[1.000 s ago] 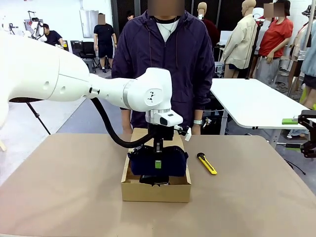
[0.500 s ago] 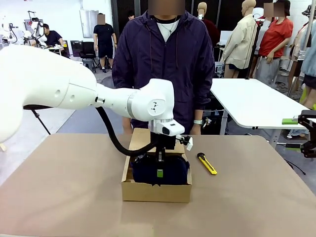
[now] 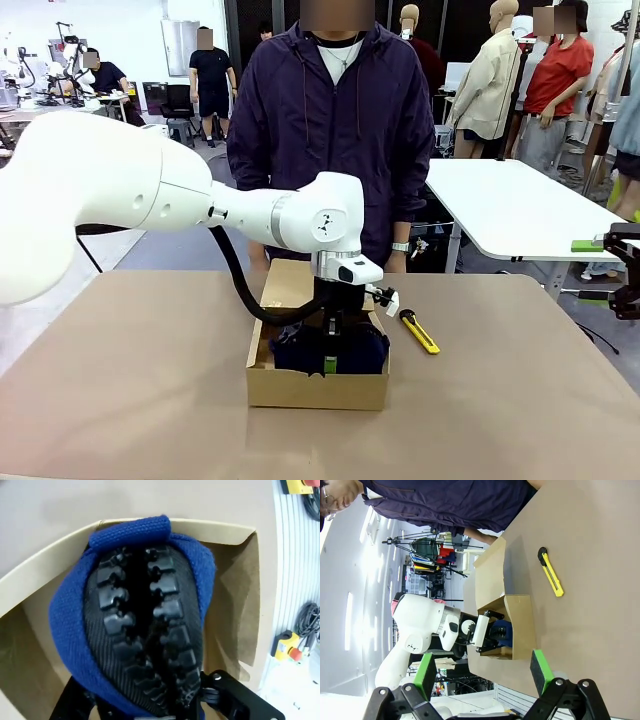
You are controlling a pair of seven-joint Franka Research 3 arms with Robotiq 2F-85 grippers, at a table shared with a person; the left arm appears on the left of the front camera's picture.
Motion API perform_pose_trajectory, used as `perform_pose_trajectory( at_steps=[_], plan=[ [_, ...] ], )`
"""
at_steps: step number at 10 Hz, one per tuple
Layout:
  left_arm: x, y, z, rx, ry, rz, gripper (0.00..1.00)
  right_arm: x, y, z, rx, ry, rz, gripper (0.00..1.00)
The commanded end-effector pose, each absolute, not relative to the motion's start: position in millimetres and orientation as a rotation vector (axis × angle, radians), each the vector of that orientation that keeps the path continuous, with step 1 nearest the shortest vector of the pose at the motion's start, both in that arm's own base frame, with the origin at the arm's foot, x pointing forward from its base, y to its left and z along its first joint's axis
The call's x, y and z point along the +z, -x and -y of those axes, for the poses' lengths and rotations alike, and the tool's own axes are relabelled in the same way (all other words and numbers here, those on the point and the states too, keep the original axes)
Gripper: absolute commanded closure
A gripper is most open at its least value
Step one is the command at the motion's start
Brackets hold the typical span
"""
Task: Pack the items into the box.
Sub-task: Pick up the item indicated by the person and place it inside the Mailer Box.
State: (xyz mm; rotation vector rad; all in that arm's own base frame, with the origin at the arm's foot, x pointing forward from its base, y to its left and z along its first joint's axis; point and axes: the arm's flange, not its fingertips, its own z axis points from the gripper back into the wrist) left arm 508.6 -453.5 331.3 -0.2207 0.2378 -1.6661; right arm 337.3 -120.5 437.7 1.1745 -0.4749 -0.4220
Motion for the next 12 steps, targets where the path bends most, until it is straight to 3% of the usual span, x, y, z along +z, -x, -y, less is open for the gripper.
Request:
perform_pose_trajectory(
  at_steps=[1,9,12],
  plan=[
    [326,-507,453,-1.657,0.216,-0.264,0.00,441,-337,122,-0.422,-1.176,0.465,0.00],
    [387,-505,413,-1.562,0.076,-0.234,0.00,441,-337,122,-0.422,-1.176,0.465,0.00],
    [444,-491,384,-1.586,0.059,-0.074,0.00,441,-337,122,-0.422,-1.176,0.465,0.00]
  ],
)
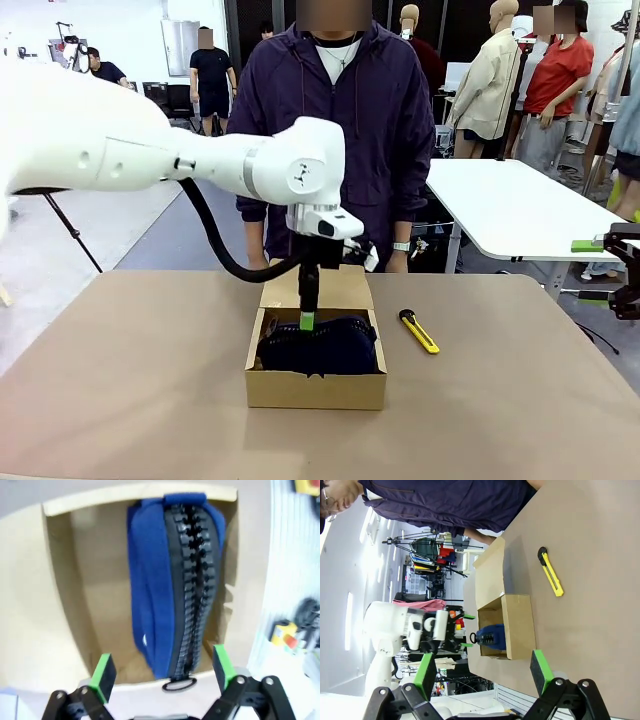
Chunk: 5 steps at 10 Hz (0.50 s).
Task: Pack the items into the box.
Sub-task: Pick up the item indicated by the person and place it inside the Mailer Box.
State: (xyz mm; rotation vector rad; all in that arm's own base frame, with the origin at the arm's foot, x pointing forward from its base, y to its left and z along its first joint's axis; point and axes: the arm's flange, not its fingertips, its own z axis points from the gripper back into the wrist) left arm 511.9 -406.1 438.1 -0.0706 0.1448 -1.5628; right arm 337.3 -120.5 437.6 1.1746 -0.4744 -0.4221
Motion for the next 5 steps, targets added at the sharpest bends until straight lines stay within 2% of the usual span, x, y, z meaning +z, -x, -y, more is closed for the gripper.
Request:
perform_pose_trajectory(
  at_steps=[1,2,3,4,5],
  plan=[
    [465,-484,367,-1.581,0.120,0.029,0.00,441,-337,122,-0.422,-1.176,0.465,0.00],
    [482,-480,340,-1.515,0.230,0.100,0.00,441,-337,122,-0.422,-1.176,0.465,0.00],
    [488,-483,313,-1.392,0.369,0.060,0.00,441,-337,122,-0.422,-1.176,0.465,0.00],
    [492,-492,282,-1.104,0.606,0.183,0.00,441,-337,122,-0.422,-1.176,0.465,0.00],
    [488,-499,244,-0.859,0.846,0.208,0.00,441,-337,122,-0.422,-1.176,0.465,0.00]
  ],
)
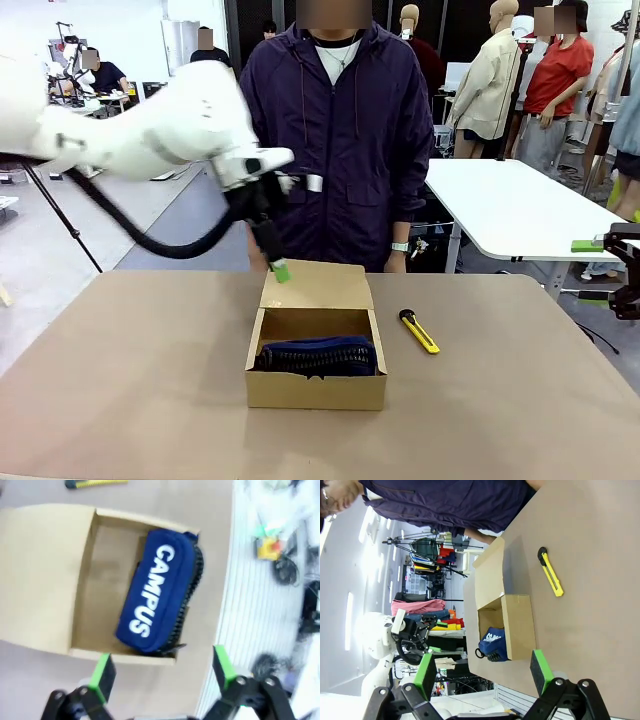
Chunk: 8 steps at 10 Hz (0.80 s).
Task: Pack the items into the box.
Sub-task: Pick up the item indicated by the person and place it inside the Mailer Box.
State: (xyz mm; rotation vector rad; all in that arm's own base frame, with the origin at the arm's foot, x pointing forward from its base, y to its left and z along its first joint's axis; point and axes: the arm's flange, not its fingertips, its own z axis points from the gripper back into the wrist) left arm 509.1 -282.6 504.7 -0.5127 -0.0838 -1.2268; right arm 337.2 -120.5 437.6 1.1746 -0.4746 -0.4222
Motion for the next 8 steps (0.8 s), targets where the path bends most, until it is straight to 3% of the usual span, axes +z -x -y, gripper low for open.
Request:
perform_pose_trajectory(
  at_steps=[1,4,5,6,7,8],
  plan=[
    [474,-501,198,-0.577,1.055,0.169,0.00,441,-337,122,-0.422,-1.176,0.465,0.00],
    [426,-472,79,-0.088,1.309,0.277,0.00,441,-337,122,-0.422,-1.176,0.465,0.00],
    [407,-453,46,0.035,1.394,0.376,0.00,441,-337,122,-0.422,-1.176,0.465,0.00],
    [394,-430,17,0.144,1.445,0.571,0.00,441,-337,122,-0.422,-1.176,0.465,0.00],
    [381,-400,-5,0.228,1.360,0.817,0.00,441,-337,122,-0.422,-1.176,0.465,0.00],
    [366,-375,-19,0.323,1.354,0.903,0.00,441,-337,122,-0.422,-1.176,0.465,0.00]
  ],
)
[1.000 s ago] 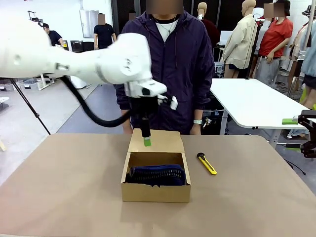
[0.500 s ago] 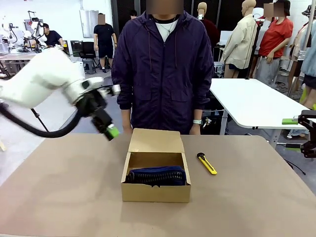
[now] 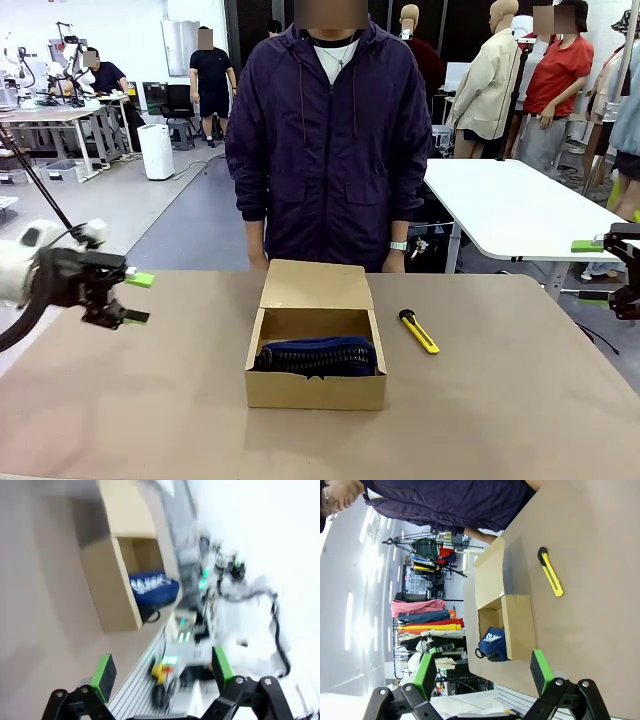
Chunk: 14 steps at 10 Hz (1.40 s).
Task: Pack the items into the box.
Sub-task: Pick up the item indicated by the person and place it inside the Mailer Box.
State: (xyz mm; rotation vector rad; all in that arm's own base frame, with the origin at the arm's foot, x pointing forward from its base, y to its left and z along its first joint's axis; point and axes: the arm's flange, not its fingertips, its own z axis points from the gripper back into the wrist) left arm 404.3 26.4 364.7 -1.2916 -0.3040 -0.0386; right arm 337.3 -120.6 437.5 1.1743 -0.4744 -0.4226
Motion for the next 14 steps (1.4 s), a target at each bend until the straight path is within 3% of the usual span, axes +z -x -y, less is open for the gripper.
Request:
perform_pose_trajectory(
  at_steps=[1,2,14],
  plan=[
    [355,-362,-24,0.347,1.346,0.929,0.00,441,-337,122,-0.422,-1.176,0.465,0.00],
    [365,-404,-26,-0.039,1.292,0.304,0.00,441,-337,122,-0.422,-1.176,0.465,0.00],
    [365,-404,-26,-0.039,1.292,0.304,0.00,441,-337,122,-0.422,-1.176,0.465,0.00]
  ],
)
